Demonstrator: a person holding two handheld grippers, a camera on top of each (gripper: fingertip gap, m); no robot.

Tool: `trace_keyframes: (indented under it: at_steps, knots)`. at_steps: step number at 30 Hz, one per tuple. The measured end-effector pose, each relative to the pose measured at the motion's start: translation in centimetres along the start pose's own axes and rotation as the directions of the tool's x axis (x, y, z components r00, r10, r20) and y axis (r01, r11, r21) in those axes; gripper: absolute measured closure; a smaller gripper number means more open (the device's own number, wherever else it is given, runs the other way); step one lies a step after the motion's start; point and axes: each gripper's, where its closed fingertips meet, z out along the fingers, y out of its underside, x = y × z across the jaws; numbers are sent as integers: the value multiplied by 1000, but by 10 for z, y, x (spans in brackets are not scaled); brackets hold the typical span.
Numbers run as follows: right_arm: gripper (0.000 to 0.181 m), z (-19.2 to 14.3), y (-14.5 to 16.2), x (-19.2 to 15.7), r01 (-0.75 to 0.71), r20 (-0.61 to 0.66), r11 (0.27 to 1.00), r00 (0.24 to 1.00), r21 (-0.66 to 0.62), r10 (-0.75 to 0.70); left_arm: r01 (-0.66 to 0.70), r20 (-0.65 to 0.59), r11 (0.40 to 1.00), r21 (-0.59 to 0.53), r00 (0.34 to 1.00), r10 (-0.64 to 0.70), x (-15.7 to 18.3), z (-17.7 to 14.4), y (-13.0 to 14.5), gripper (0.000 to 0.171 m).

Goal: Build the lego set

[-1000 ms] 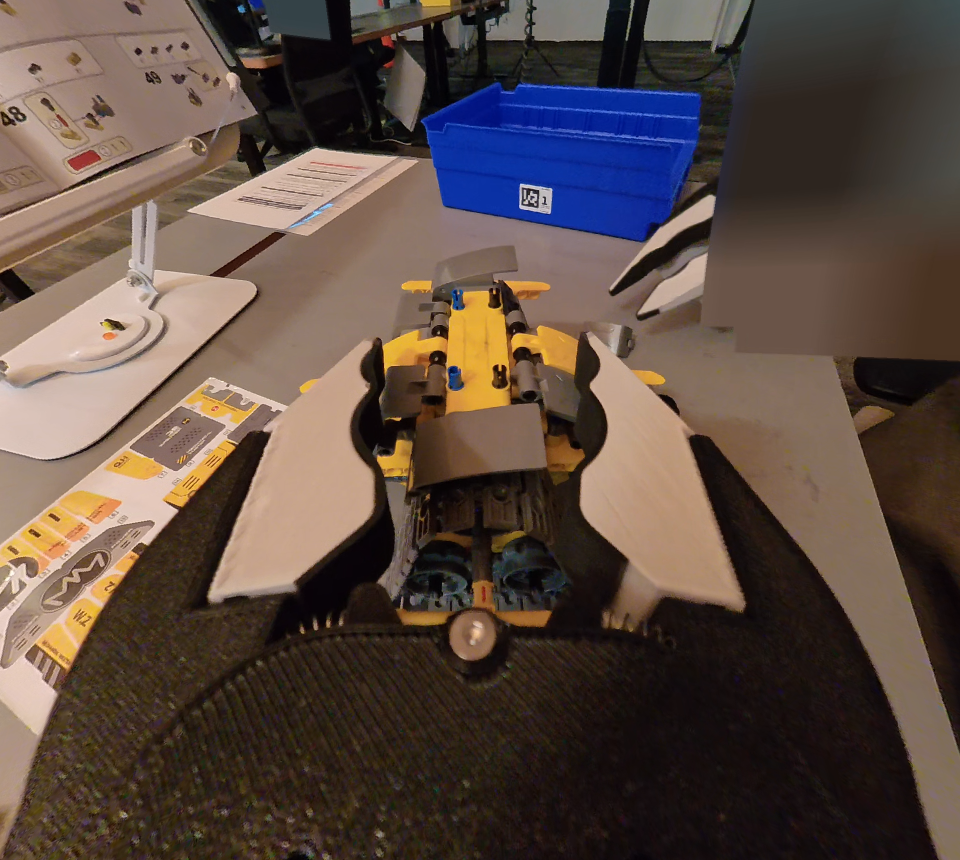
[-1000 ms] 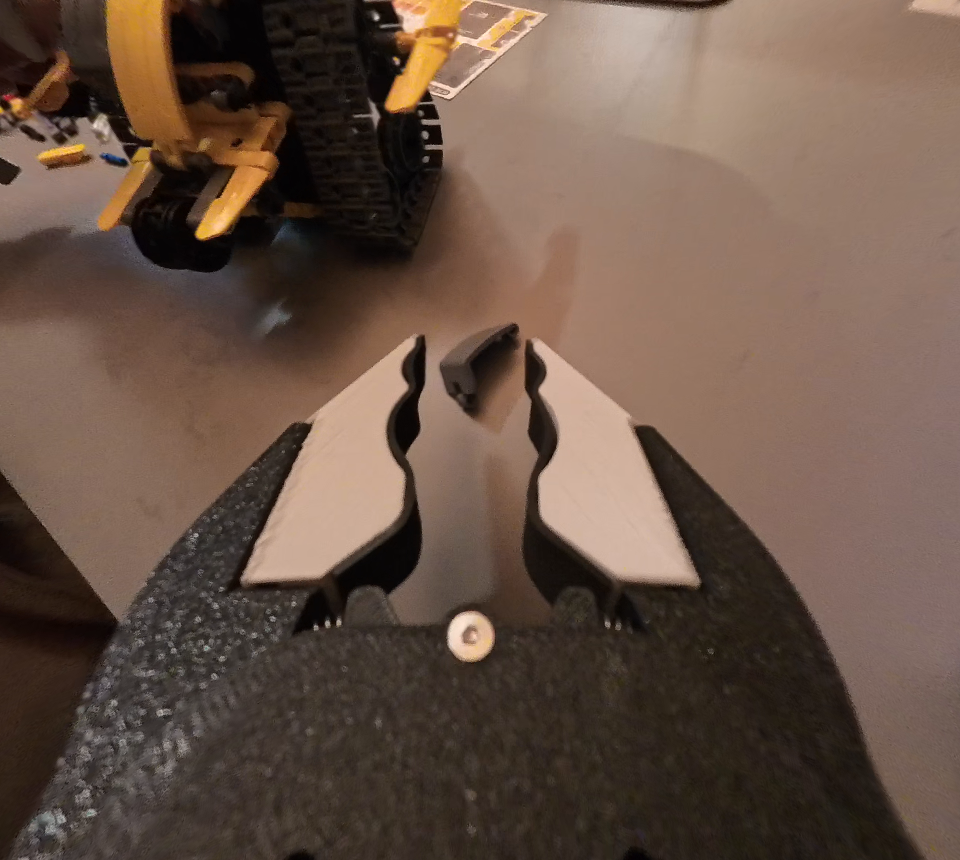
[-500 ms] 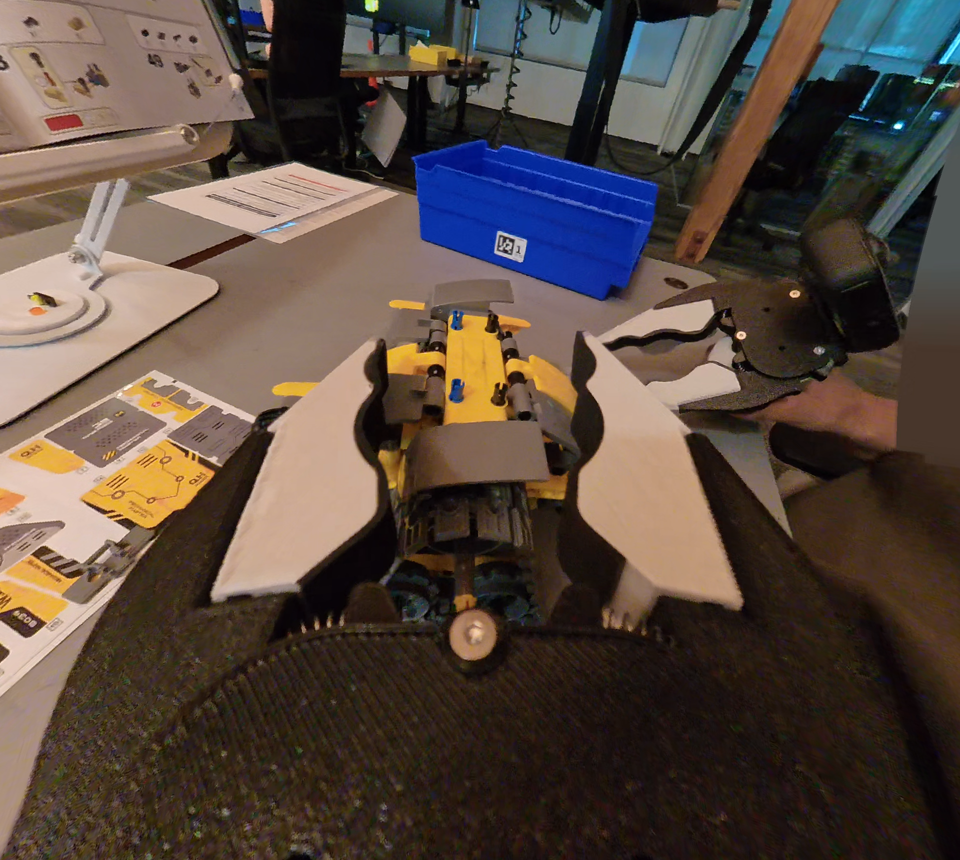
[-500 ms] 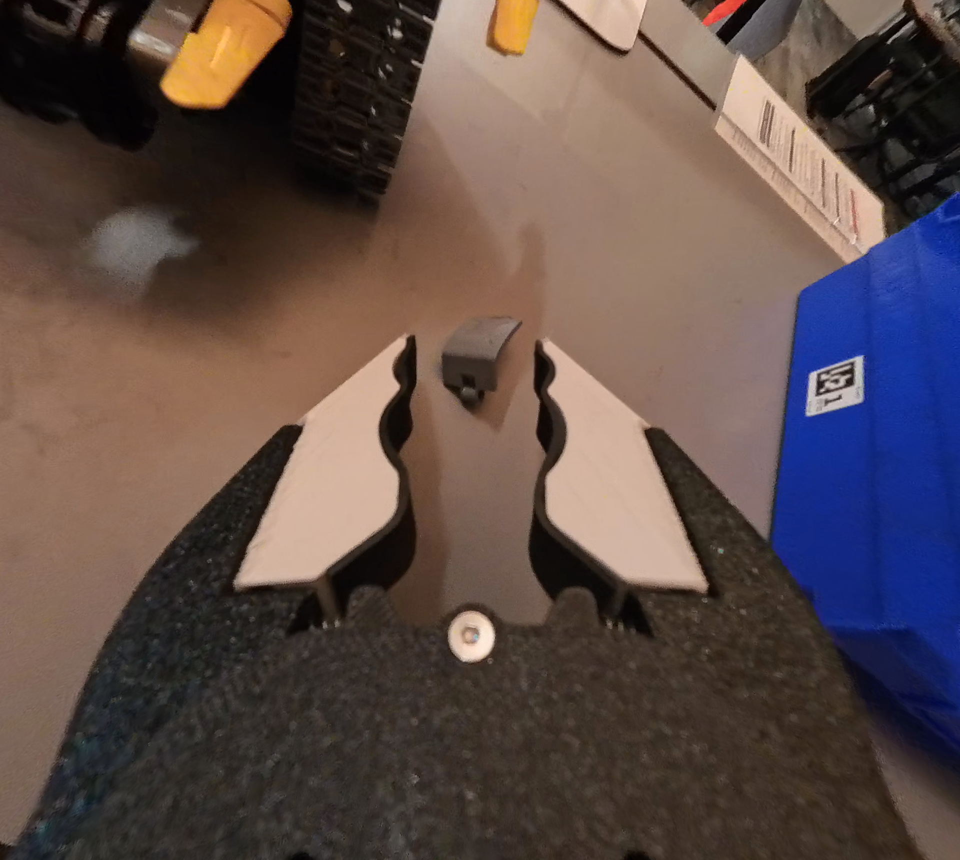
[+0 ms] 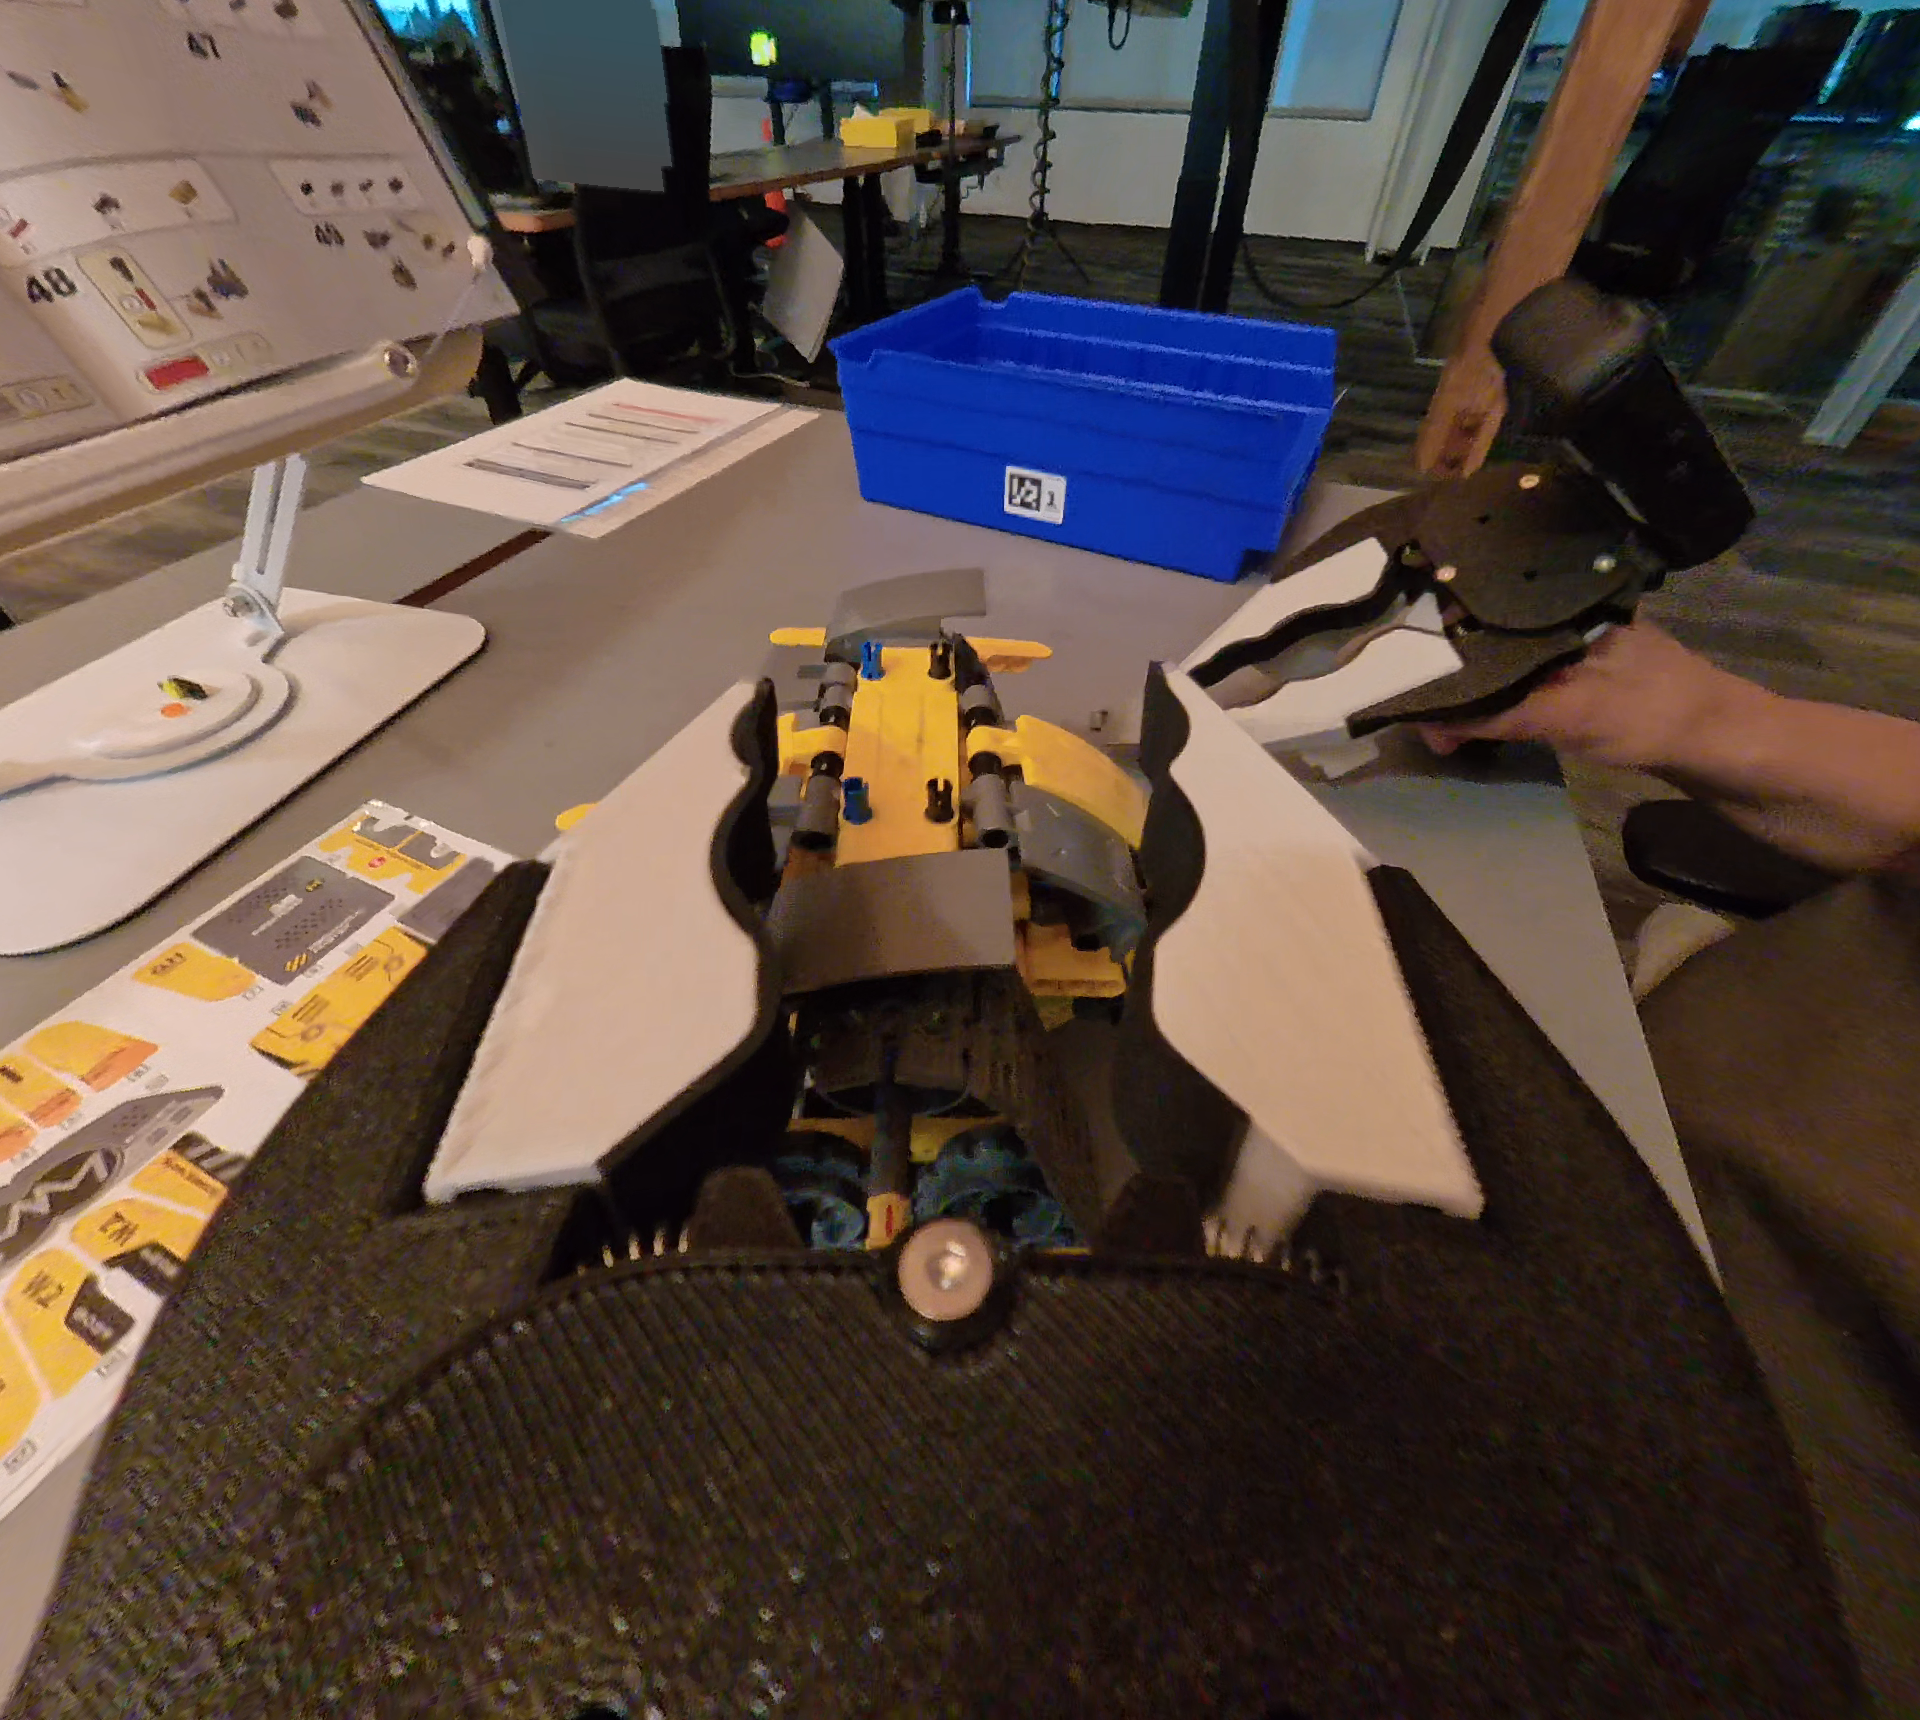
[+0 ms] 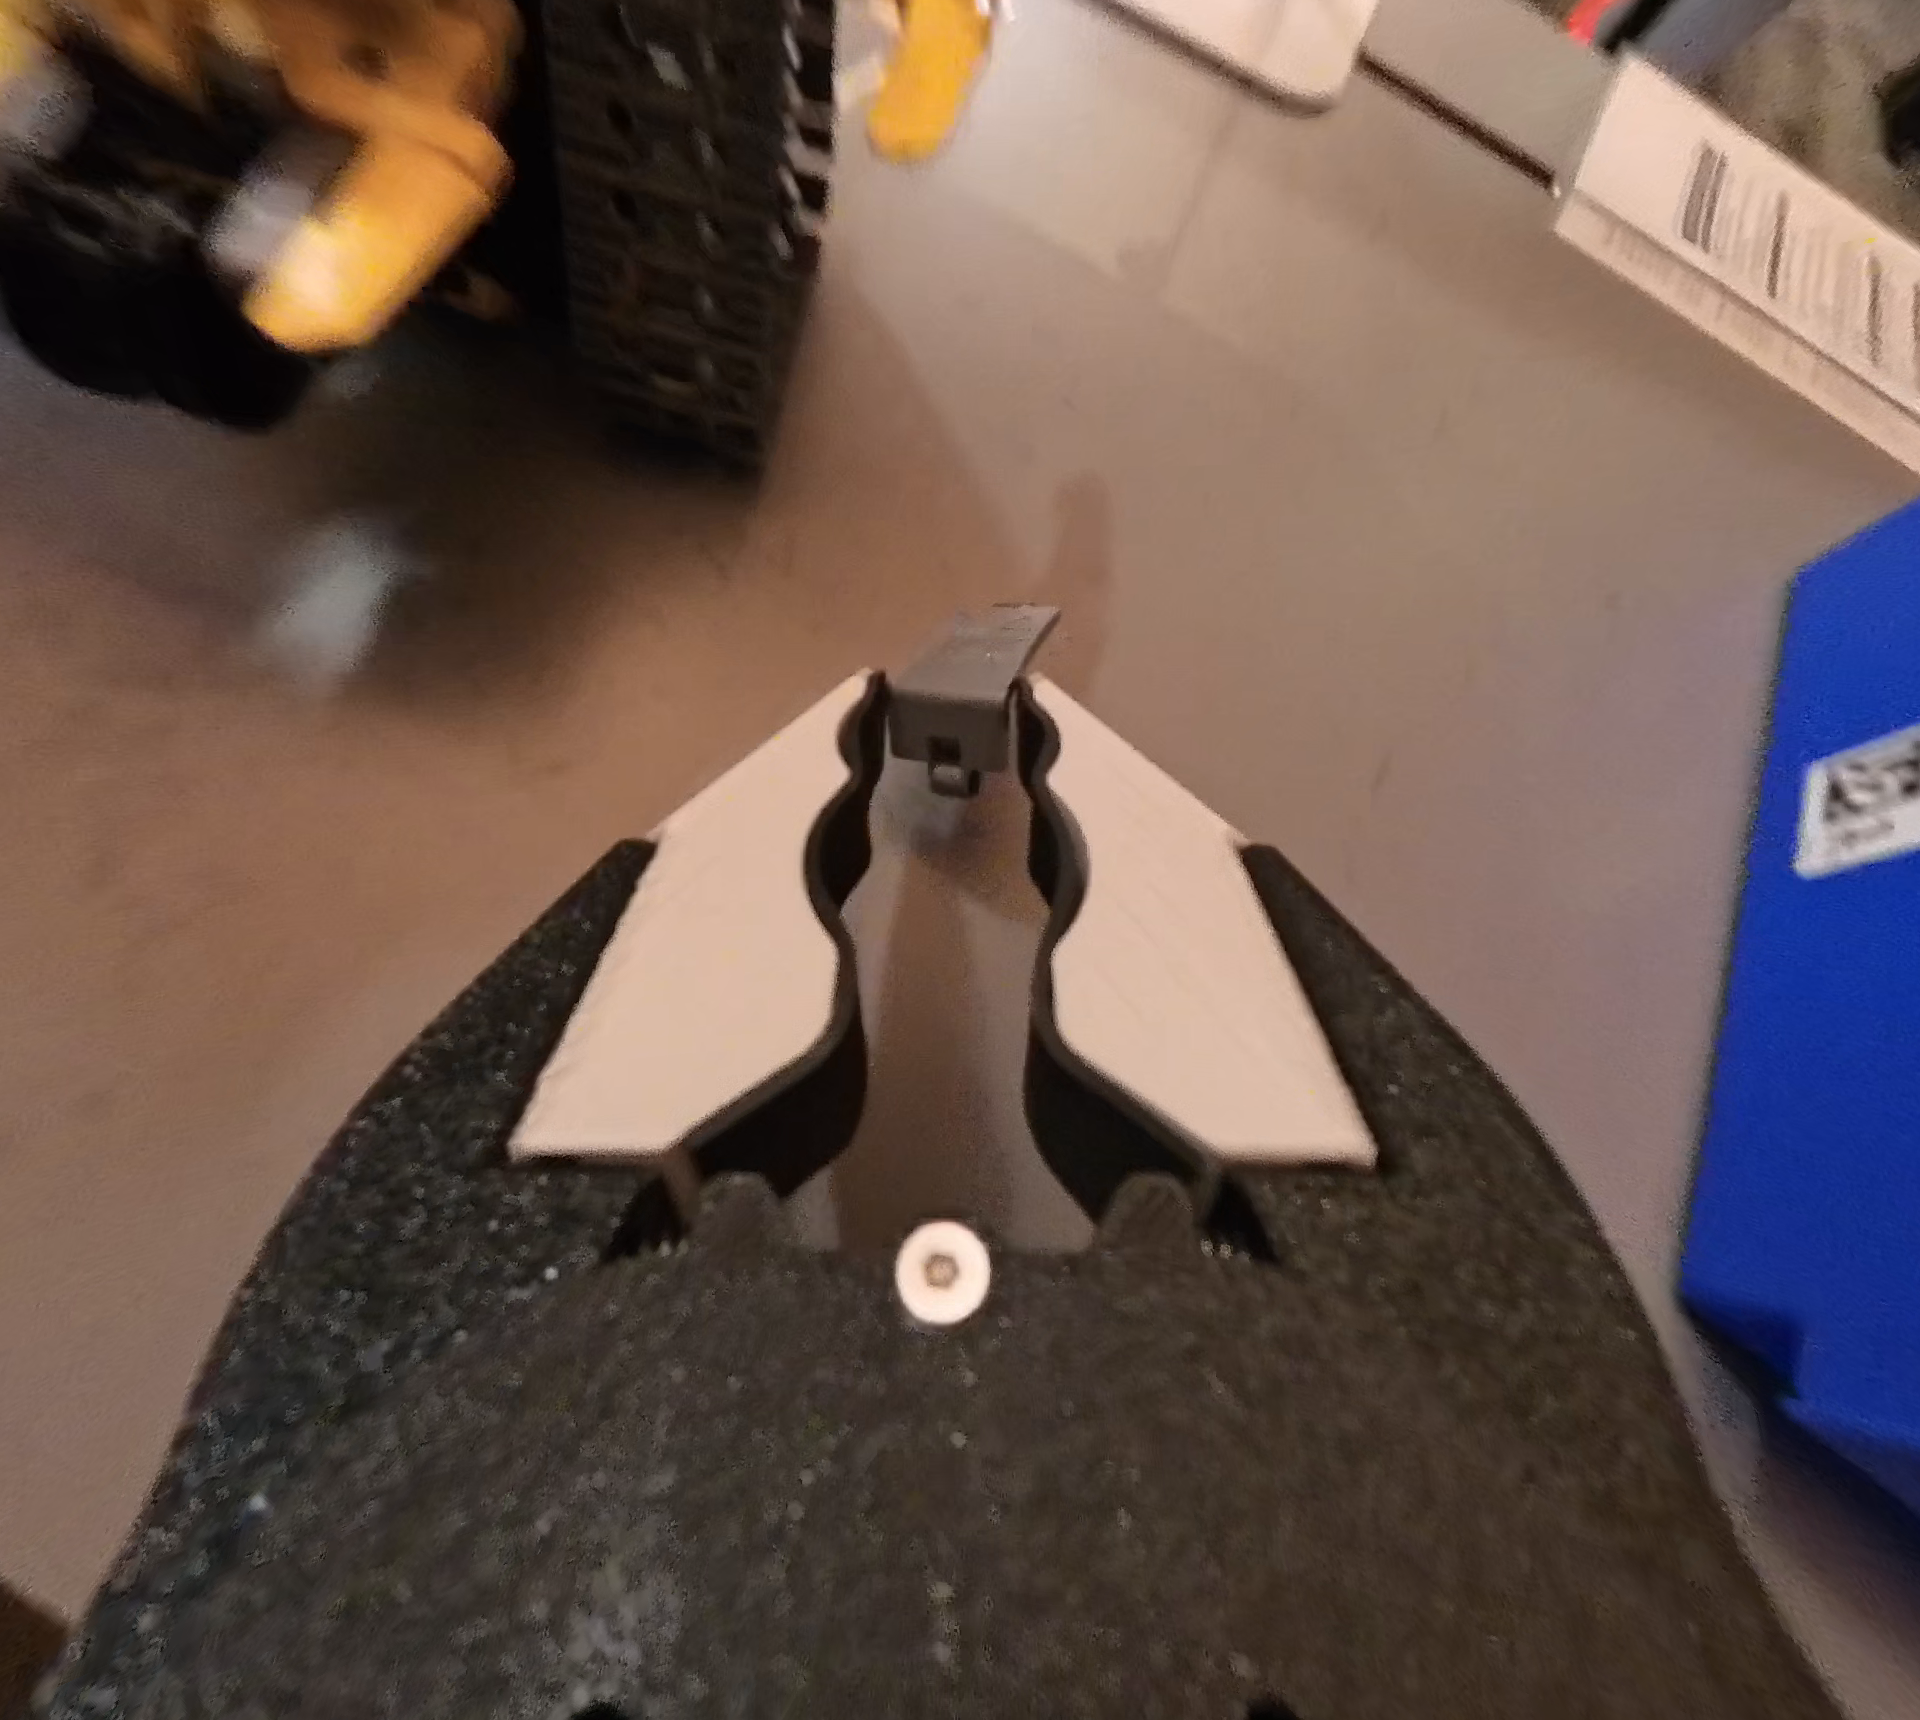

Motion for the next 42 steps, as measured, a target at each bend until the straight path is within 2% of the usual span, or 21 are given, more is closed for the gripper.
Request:
trace_keyframes:
  at_steps: [3, 5, 7, 11, 13, 16, 18, 22, 29, 32, 35, 38, 41, 42]
  knots:
    - [158, -23, -40, -14, -126, 174, 960, 981, 251, 84, -41, -64, 996, 79, 997, 46, 15, -6, -13, 101]
    - [158, -45, -69, -26, -236, 323, 883, 941, 405, 103, -100, -195, 975, 197, 971, 139, 45, -17, -28, 104]
    - [158, -62, -93, -35, -290, 405, 810, 911, 509, 72, -107, -209, 954, 279, 963, 169, 56, -23, -39, 109]
    - [158, -72, -126, -56, -226, 427, 757, 901, 613, -77, 58, -379, 972, 227, 925, 34, 73, -21, -38, 114]
    - [158, -71, -141, -65, -135, 388, 746, 905, 652, -176, 161, -399, 962, 220, 915, -62, 70, -19, -41, 128]
    - [158, -63, -156, -66, 32, 283, 738, 911, 674, -299, 274, -384, 938, 214, 906, -177, 61, -17, -46, 134]
    - [158, -62, -167, -69, 90, 250, 705, 897, 703, -364, 295, -352, 932, 209, 912, -210, 55, -19, -48, 137]
    - [159, -65, -189, -83, 85, 250, 621, 866, 779, -432, 291, -327, 931, 218, 921, -212, 50, -25, -53, 137]
    - [158, -56, -200, -97, 97, 232, 582, 855, 807, -464, 338, -298, 918, 210, 916, -269, 34, -26, -50, 143]
    - [158, -53, -199, -100, 106, 235, 595, 852, 797, -467, 355, -300, 917, 184, 908, -291, 32, -23, -45, 161]
    - [159, -43, -195, -99, 121, 234, 632, 863, 765, -447, 374, -323, 907, 195, 897, -301, 30, -27, -48, 170]
    - [159, -37, -192, -96, 105, 250, 681, 880, 725, -403, 347, -287, 917, 196, 915, -285, 28, -26, -46, 171]
    - [150, -40, -196, -83, 58, 241, 703, 916, 709, -319, 281, -211, 938, 201, 948, -239, 22, -25, -43, 171]
    - [153, -41, -198, -77, 40, 235, 713, 930, 700, -284, 272, -206, 940, 205, 951, -230, 22, -25, -44, 171]
